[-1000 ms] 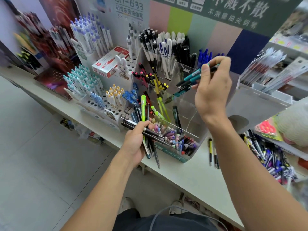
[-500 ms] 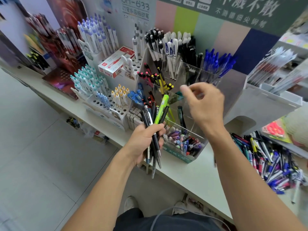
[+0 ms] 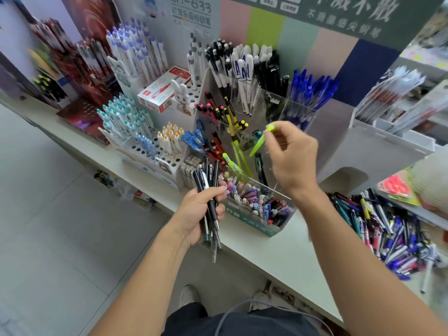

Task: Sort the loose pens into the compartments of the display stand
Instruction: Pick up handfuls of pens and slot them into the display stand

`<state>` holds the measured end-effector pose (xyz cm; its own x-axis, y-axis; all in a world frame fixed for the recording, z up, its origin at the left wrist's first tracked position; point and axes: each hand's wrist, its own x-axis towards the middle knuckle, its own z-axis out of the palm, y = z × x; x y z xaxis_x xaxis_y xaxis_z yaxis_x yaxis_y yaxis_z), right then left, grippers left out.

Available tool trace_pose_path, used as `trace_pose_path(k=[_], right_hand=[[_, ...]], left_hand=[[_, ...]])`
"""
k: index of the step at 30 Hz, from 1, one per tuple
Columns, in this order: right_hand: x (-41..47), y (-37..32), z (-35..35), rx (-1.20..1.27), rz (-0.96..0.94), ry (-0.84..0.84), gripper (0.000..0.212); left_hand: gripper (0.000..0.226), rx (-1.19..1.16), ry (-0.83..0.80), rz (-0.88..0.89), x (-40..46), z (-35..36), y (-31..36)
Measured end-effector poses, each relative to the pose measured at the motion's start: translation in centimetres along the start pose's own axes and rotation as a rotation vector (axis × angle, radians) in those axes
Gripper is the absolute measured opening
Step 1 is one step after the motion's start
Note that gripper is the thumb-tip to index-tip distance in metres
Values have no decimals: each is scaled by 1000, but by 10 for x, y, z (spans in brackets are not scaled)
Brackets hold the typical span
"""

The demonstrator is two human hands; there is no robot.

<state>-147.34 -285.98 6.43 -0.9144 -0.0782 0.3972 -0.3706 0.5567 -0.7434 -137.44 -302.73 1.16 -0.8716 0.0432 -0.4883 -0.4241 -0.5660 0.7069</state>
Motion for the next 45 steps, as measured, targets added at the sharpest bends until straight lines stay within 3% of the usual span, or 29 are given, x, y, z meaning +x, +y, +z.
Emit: trace_pose_path(k=[5,10,13,15,18,20,24,27,31,35,45], right_hand=[[-2,9,35,-302,-65,-151,13],[14,8,50,-539,152,-424,20],[19,2,44,-548,143,-404,21],[12,-11,28,-375,132,-311,29],[-13,-38,13,17,281,-498,39],[-27,-37,16,88,335,-573,34],[-28,-19,10,332,525,-521,29],[-31,-14,-2,482,619,-557,16],[-36,-12,-12,536,639,-532,15],[-37,-12,-17,540,644,-551,19],[-41,0,-28,645,690,-520,5]], left_hand=[[21,-7,-97,11,-7,-5,8],[13,-12,-106,7,-13,-7,13],[6,20,-85,15,-15,-5,14],[5,38,-82,18,-15,-5,15],[7,107,-101,26,-13,-2,15],[16,172,-116,26,-10,3,14],[36,136,-208,-26,-8,10,11],[30,63,-277,-68,-8,15,9],[20,5,-325,-113,-9,27,3],[24,54,-341,-147,-10,33,2],[33,53,-293,-135,-10,31,-1]])
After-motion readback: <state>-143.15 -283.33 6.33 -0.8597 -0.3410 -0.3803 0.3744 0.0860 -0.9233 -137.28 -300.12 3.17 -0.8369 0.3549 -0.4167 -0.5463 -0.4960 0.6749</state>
